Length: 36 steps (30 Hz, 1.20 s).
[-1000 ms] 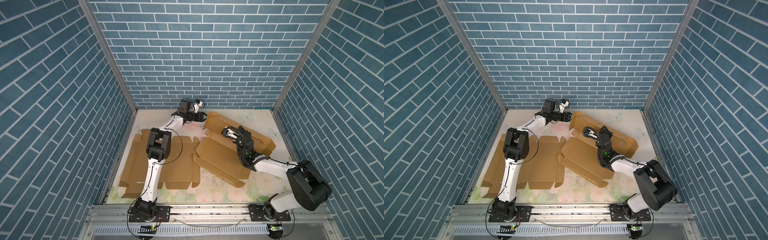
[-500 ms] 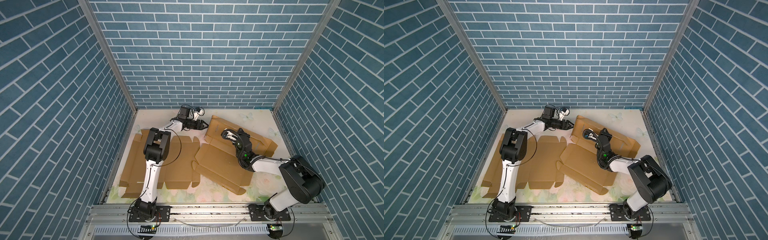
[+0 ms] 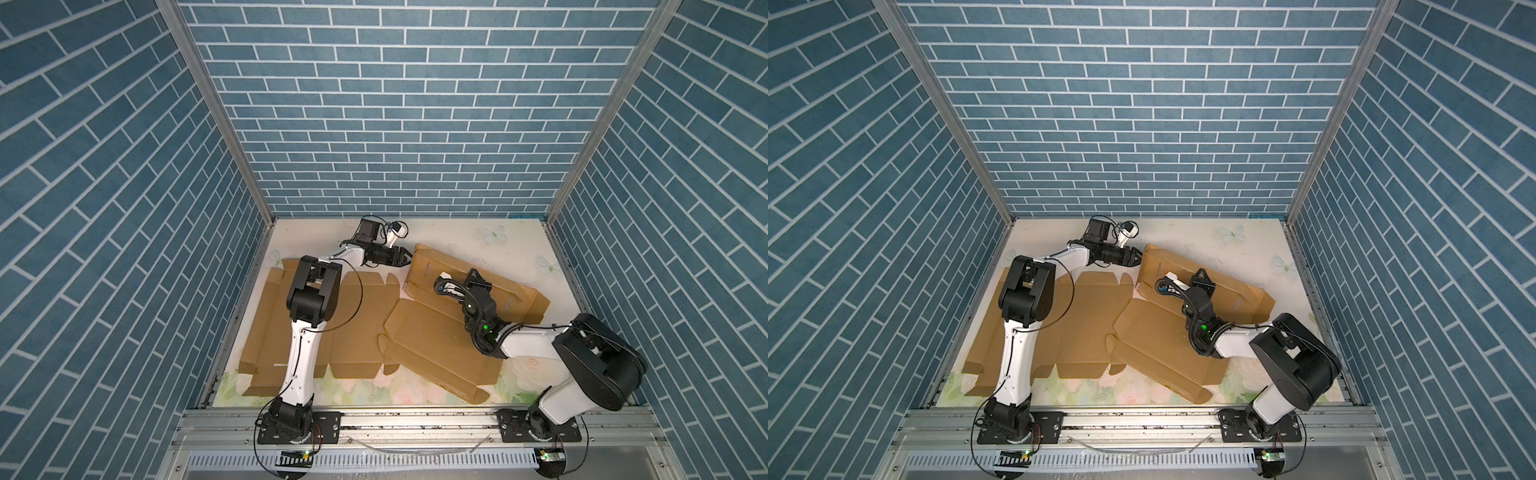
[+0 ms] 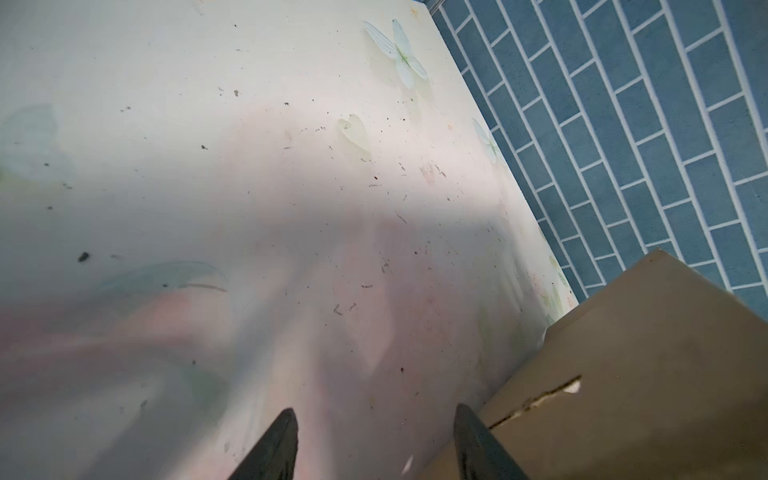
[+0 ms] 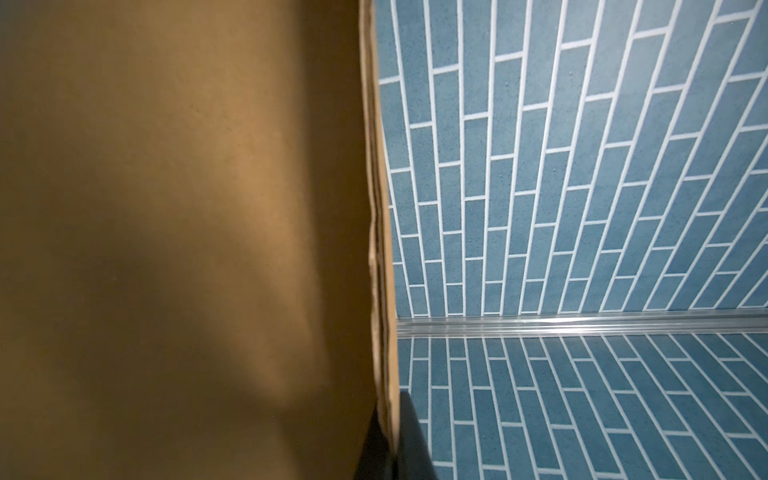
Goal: Fold the paper box
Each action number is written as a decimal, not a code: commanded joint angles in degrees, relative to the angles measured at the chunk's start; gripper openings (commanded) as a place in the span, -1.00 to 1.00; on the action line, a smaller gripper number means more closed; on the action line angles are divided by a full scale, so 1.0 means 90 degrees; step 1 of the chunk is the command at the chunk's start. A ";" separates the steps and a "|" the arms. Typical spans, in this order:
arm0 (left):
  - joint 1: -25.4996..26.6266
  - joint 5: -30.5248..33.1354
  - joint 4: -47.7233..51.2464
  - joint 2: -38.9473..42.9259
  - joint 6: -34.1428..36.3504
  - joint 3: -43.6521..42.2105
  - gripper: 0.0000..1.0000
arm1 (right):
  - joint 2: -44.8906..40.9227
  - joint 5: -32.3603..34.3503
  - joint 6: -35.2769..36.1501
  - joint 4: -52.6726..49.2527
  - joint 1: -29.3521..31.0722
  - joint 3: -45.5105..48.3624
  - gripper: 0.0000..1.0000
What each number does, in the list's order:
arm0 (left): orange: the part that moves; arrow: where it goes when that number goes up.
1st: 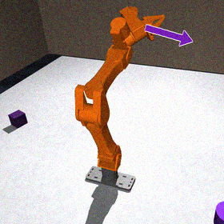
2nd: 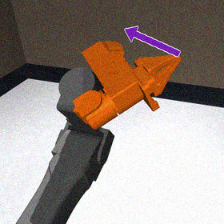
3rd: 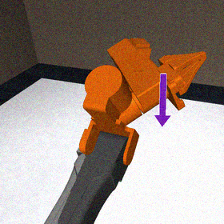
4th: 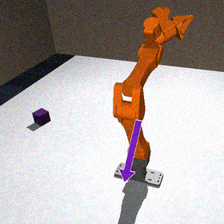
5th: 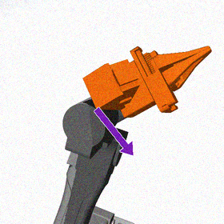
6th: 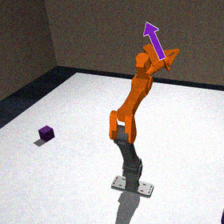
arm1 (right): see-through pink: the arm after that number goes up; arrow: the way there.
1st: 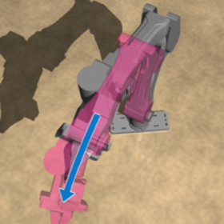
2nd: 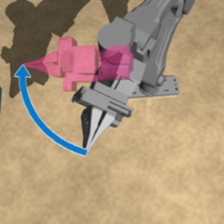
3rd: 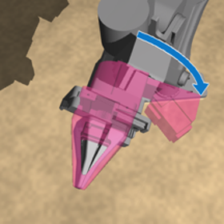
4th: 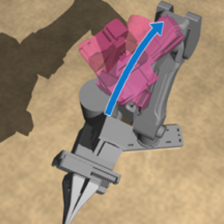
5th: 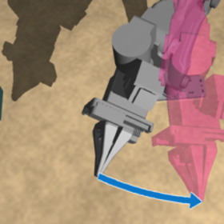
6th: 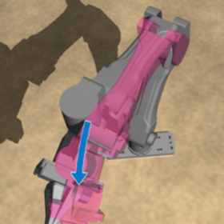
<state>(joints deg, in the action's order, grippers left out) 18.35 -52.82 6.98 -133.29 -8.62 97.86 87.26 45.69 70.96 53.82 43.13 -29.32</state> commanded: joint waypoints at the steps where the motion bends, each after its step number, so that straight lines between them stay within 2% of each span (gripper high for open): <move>1: 0.0099 -0.0127 0.0228 0.0306 0.0203 0.0004 0.21 | -0.0514 0.0092 0.0062 -0.0420 0.0225 0.0155 -1.00; 8: 0.0102 -0.0259 0.0231 0.0712 0.0354 -0.0397 0.20 | -0.0398 0.0494 0.0272 -0.0304 0.0578 0.0579 -1.00; 13: 0.0085 -0.0275 0.0280 0.0942 0.0505 -0.0711 0.21 | -0.0723 0.0533 -0.0476 -0.1256 0.0807 0.0641 -1.00; 20: 0.0058 -0.0430 0.0192 0.1030 0.0438 -0.0799 0.21 | -0.0770 0.0505 -0.0308 -0.0814 0.0760 0.0743 -1.00; 26: 0.0053 -0.0177 0.0031 0.1002 0.0172 -0.0469 0.22 | -0.0629 0.0032 -0.0214 -0.0676 0.0233 0.0190 -1.00; 31: -0.0040 -0.0298 0.0049 0.0724 0.0063 0.0068 0.24 | -0.0538 -0.0656 0.0074 -0.0549 -0.0441 -0.0379 -1.00; 36: -0.0039 -0.0112 0.0140 0.0129 -0.0124 0.0993 0.25 | 0.0069 -0.1251 0.0554 0.0293 -0.0928 -0.0873 -1.00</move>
<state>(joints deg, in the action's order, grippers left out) 17.96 -54.22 7.92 -128.66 -8.54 103.90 85.21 39.05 72.36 50.11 36.18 -34.02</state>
